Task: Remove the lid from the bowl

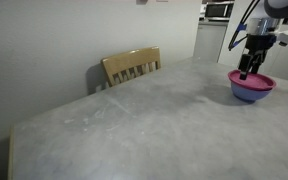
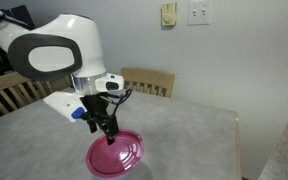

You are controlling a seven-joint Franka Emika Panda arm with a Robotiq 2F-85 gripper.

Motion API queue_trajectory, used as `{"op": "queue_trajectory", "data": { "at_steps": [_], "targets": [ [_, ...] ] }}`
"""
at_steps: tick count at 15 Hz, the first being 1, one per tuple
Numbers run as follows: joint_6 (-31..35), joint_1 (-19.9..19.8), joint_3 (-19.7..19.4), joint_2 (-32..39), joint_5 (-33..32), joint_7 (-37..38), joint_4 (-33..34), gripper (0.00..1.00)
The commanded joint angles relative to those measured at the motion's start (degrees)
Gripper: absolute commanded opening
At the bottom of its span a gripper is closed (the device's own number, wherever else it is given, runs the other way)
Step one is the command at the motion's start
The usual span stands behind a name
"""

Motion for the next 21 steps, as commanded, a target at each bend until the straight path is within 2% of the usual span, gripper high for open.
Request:
{"op": "queue_trajectory", "data": {
  "at_steps": [1, 14, 18, 19, 21],
  "targets": [
    [-0.4, 1.6, 0.6, 1.2, -3.0, 5.0, 0.5, 1.0],
    [1.7, 0.3, 1.8, 7.2, -0.2, 3.7, 3.0, 1.0],
    [1.5, 0.5, 1.7, 7.2, -0.6, 4.1, 3.4, 0.79],
    [1.3, 0.6, 1.7, 7.0, -0.7, 4.2, 3.6, 0.71],
    [1.2, 0.6, 1.7, 7.0, -0.8, 4.3, 3.9, 0.65]
  ]
}}
